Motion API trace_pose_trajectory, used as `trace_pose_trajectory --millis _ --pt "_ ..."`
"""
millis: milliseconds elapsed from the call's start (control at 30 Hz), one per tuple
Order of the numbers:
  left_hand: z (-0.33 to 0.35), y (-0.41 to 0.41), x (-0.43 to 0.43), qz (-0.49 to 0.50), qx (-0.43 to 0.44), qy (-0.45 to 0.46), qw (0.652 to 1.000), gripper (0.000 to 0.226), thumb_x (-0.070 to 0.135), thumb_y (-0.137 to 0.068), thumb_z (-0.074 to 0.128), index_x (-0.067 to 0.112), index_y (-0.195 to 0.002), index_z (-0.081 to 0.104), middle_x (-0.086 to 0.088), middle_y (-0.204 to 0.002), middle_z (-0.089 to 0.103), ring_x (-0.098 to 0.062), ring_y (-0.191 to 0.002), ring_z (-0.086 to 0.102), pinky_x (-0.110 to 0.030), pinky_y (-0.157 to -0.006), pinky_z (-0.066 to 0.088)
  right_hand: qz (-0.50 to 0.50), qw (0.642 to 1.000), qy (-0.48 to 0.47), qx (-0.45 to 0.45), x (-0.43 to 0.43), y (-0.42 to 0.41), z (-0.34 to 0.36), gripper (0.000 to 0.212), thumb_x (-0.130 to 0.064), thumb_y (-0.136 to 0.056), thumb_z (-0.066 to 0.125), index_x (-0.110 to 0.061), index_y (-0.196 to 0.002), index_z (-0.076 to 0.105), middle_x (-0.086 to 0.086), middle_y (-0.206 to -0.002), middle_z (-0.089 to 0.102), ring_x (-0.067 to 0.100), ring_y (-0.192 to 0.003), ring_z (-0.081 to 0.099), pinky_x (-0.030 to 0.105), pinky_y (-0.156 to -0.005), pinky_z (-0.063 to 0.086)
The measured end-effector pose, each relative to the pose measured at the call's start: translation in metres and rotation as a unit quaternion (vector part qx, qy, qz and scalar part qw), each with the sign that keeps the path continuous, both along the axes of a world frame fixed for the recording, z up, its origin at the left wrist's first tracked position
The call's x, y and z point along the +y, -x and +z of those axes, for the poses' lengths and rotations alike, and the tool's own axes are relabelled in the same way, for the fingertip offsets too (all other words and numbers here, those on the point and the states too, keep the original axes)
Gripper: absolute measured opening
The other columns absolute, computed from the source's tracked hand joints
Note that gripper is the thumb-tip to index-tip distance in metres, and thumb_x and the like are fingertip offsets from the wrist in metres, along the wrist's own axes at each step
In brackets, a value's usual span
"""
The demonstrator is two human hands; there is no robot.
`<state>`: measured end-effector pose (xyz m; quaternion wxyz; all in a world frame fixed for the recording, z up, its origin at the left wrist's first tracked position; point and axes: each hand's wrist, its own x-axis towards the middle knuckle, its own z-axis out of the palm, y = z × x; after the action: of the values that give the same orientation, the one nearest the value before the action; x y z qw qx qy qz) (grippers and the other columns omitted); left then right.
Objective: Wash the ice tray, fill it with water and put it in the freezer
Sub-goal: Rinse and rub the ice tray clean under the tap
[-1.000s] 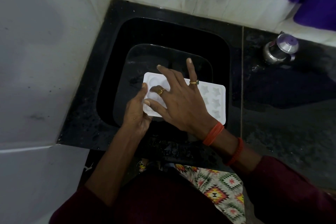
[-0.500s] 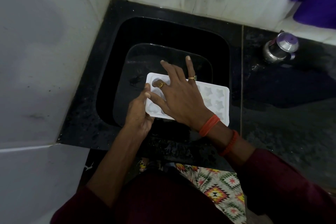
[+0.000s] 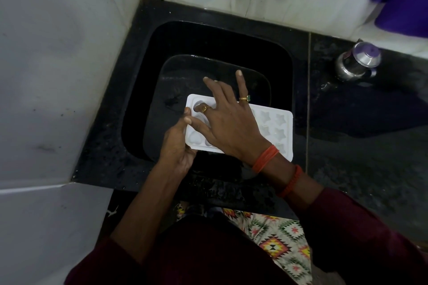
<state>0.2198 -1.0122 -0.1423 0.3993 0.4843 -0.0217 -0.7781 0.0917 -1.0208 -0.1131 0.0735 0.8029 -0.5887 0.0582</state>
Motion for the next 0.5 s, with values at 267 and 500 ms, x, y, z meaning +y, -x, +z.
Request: trace_pose_trajectory --millis 267,500 --pt "-0.0013 -0.0001 -0.0014 0.0 0.006 0.002 1.0 0.052 0.045 -0.094 0.064 0.002 -0.123 0.066 -0.023 -0.119 0.071 -0.032 -0.087 0.075 -0.042 -0.066 0.063 0.004 1.0 0.015 -0.003 -0.002 -0.002 0.0022 0.065 -0.065 -0.102 0.026 -0.025 -0.106 0.078 0.011 -0.152 0.047 0.024 -0.139 0.043 0.056 -0.124 -0.002" --pt "-0.0073 0.0008 -0.0002 0.02 0.026 -0.015 0.999 0.06 0.043 -0.079 0.076 0.005 -0.125 0.067 -0.016 -0.133 0.065 -0.033 -0.118 0.066 -0.054 -0.096 0.053 0.019 1.0 0.019 0.007 -0.01 0.0024 -0.0006 0.061 -0.065 -0.101 0.032 -0.027 -0.099 0.079 0.016 -0.153 0.046 0.03 -0.138 0.046 0.058 -0.124 0.004"
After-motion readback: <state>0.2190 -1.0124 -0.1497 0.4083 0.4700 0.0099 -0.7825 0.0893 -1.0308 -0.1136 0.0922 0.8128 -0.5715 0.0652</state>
